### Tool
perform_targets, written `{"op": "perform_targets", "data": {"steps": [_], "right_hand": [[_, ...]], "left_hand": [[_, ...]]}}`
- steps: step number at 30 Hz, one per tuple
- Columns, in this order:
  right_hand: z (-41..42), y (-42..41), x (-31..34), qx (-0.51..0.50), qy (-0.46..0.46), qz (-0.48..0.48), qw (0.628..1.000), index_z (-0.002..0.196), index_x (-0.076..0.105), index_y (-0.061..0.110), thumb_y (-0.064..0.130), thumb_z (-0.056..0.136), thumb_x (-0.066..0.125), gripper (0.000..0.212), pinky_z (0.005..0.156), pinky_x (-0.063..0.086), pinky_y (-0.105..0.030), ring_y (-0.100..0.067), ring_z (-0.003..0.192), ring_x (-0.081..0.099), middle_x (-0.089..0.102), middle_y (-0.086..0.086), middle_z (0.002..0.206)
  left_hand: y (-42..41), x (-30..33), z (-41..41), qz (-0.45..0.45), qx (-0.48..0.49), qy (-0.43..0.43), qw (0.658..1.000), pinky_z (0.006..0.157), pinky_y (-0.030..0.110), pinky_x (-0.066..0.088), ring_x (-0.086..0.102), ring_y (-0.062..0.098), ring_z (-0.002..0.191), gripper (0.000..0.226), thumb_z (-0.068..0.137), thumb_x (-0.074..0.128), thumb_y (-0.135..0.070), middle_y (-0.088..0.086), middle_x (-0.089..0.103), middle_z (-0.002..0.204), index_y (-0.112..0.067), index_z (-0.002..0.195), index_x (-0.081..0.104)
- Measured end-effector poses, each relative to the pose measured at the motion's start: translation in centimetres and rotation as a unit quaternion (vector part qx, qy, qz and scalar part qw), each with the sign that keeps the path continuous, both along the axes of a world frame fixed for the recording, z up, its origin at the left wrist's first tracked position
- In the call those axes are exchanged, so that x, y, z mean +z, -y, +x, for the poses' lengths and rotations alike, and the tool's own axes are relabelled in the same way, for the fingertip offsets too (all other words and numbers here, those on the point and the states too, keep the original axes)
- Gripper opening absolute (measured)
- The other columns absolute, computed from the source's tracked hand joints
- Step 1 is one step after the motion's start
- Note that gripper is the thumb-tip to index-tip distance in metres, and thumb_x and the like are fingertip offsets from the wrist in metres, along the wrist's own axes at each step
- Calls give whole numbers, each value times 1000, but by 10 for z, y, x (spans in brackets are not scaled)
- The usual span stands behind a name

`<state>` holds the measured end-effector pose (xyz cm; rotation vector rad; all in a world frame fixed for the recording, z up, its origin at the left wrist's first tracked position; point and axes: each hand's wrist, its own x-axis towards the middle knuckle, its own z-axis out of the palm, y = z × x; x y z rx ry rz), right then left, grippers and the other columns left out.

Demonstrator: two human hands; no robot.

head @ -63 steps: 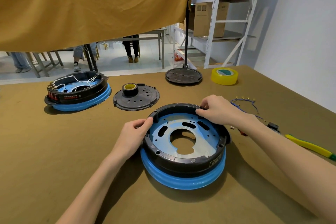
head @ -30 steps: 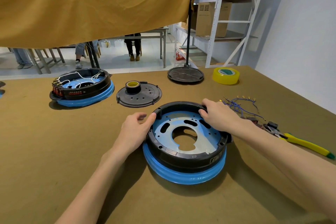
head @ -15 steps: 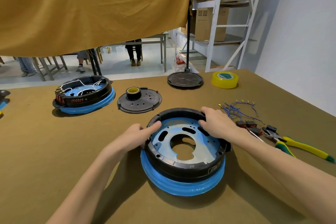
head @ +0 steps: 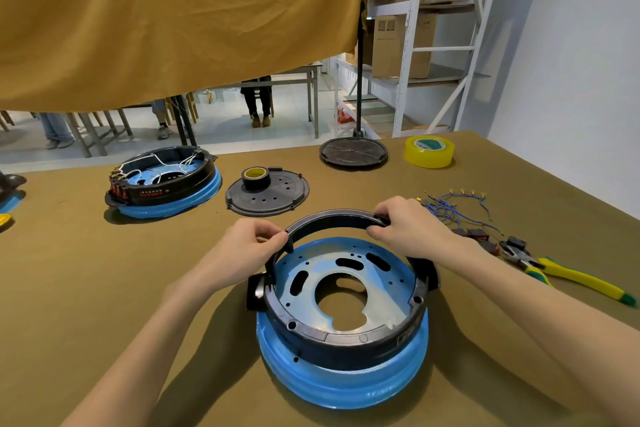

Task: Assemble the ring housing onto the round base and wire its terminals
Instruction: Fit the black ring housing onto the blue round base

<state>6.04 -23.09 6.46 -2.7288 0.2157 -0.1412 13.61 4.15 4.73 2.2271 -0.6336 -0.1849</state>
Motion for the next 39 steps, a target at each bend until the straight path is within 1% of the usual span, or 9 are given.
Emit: {"op": "perform_targets", "data": {"steps": [4, 9, 13, 18, 22, 28, 31, 33, 39], "right_hand": [[-3, -8, -2, 22, -23, 36, 999, 106, 73, 16, 33, 102, 59, 22, 66, 54, -40, -22, 79, 68, 73, -6, 89], [-12, -12, -4, 33, 4, 33, 999, 115, 72, 16, 27, 104, 55, 23, 69, 50, -32, -20, 88, 65, 73, -4, 99], [-18, -14, -5, 35, 17, 36, 999, 115, 73, 15, 26, 105, 55, 24, 67, 49, -32, -20, 87, 65, 73, -4, 98], [-22, -14, -8, 23, 16, 41, 999, 119, 72, 13, 27, 105, 55, 26, 73, 50, -32, -22, 90, 65, 72, -5, 102], [-29, -12, -9, -4, 13, 53, 998, 123, 69, 16, 31, 104, 57, 28, 72, 53, -32, -21, 87, 69, 74, -6, 102], [-39, 1, -10, -68, -155, 41, 985, 116, 60, 16, 32, 91, 70, 31, 59, 57, -33, -20, 80, 71, 71, -7, 97], [-35, -1, -10, -86, -171, 49, 980, 110, 62, 12, 23, 89, 73, 26, 52, 52, -28, -23, 77, 69, 69, -7, 93], [-31, -2, -7, -84, -162, 64, 981, 113, 65, 12, 19, 89, 74, 26, 62, 57, -29, -23, 83, 67, 69, -6, 98], [-1, -6, 13, -11, -145, 86, 986, 122, 71, 18, 12, 87, 78, 36, 91, 59, -43, -27, 107, 66, 71, -6, 117]], "left_hand": [[-4, -1, -7, 56, 30, 32, 997, 73, 20, 52, 65, 2, 94, 14, 102, 59, -35, -14, 69, 100, -27, 104, 71], [-5, 3, -13, 105, 50, 16, 993, 70, 35, 62, 68, 15, 79, 21, 106, 51, -35, -2, 69, 90, -19, 102, 63], [-5, 5, -18, 42, 70, -36, 996, 53, 20, 56, 68, 13, 78, 20, 106, 52, -32, 1, 68, 92, -15, 106, 62], [-5, -4, -23, 36, 64, -1, 997, 70, 31, 64, 71, 16, 93, 24, 106, 52, -36, -2, 72, 103, -20, 114, 68], [-1, -12, -25, 45, 78, 76, 993, 61, 11, 47, 68, 6, 88, 24, 107, 51, -37, -6, 73, 90, -25, 100, 70], [2, -14, -24, 67, 69, 92, 991, 56, 31, 43, 57, 21, 64, 38, 109, 45, -33, 0, 61, 67, -14, 83, 65], [7, -7, -22, 100, 45, 78, 991, 64, 26, 52, 59, 12, 72, 29, 110, 41, -26, 0, 68, 92, -16, 118, 67], [9, -1, -22, 119, 28, 65, 990, 74, 26, 55, 62, 12, 83, 35, 111, 38, -23, 2, 70, 111, -17, 136, 61], [-2, -2, -39, 152, 16, 33, 988, 81, 33, 55, 64, 19, 99, 40, 110, 35, -20, 9, 65, 126, -13, 148, 44]]}}
